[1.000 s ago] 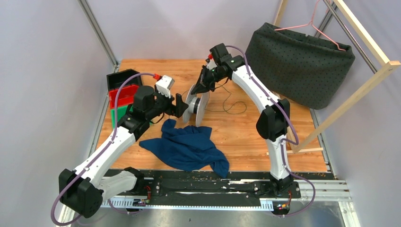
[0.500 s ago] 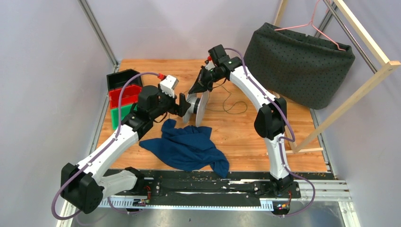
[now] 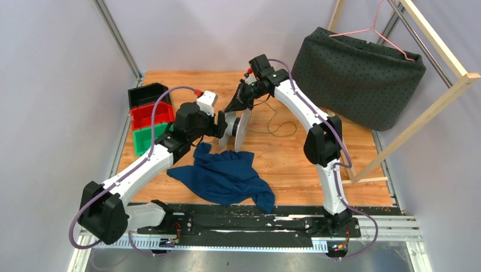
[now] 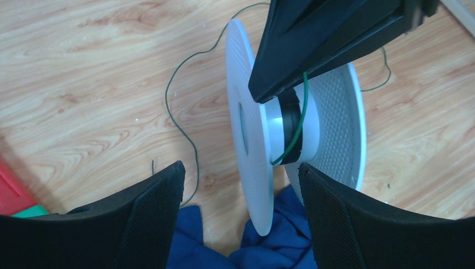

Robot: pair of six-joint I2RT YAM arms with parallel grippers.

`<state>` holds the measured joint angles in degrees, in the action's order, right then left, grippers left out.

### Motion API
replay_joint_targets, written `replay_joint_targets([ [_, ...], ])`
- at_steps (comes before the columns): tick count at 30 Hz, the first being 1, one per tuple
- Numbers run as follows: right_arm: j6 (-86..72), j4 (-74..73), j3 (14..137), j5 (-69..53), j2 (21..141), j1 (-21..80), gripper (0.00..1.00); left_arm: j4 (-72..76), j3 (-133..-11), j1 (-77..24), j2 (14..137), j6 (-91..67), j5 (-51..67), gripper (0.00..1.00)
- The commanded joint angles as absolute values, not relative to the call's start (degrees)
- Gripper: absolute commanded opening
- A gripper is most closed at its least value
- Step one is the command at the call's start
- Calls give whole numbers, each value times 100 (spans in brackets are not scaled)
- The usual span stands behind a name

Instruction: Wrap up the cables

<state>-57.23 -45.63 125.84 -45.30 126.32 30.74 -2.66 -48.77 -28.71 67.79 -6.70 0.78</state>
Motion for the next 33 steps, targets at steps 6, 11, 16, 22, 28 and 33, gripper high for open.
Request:
replay_joint_targets([
  [6,-5848,-4526,12732,-4761,12787,3001,1,-34,-4975,-2918,7154,-1075,-540,74],
  [11,-5895,-4485,12736,-4801,12819,2995,1,-35,-5111,-2998,7338,-1213,-550,74],
  [16,-5912,-4456,12735,-4821,12826,2997,1,-26,-5221,-3116,7466,-1302,-801,74],
  [22,-5911,-4434,12727,-4860,12847,2991,1,-22,-5331,-3155,7624,-1395,-1054,65],
  [28,-5914,-4421,12699,-4895,12835,2971,1,-26,-5416,-3172,7705,-1383,-1040,55],
  [33,-5916,-4408,12683,-4921,12841,2943,1,-21,-5432,-3206,7770,-1377,-1037,52],
])
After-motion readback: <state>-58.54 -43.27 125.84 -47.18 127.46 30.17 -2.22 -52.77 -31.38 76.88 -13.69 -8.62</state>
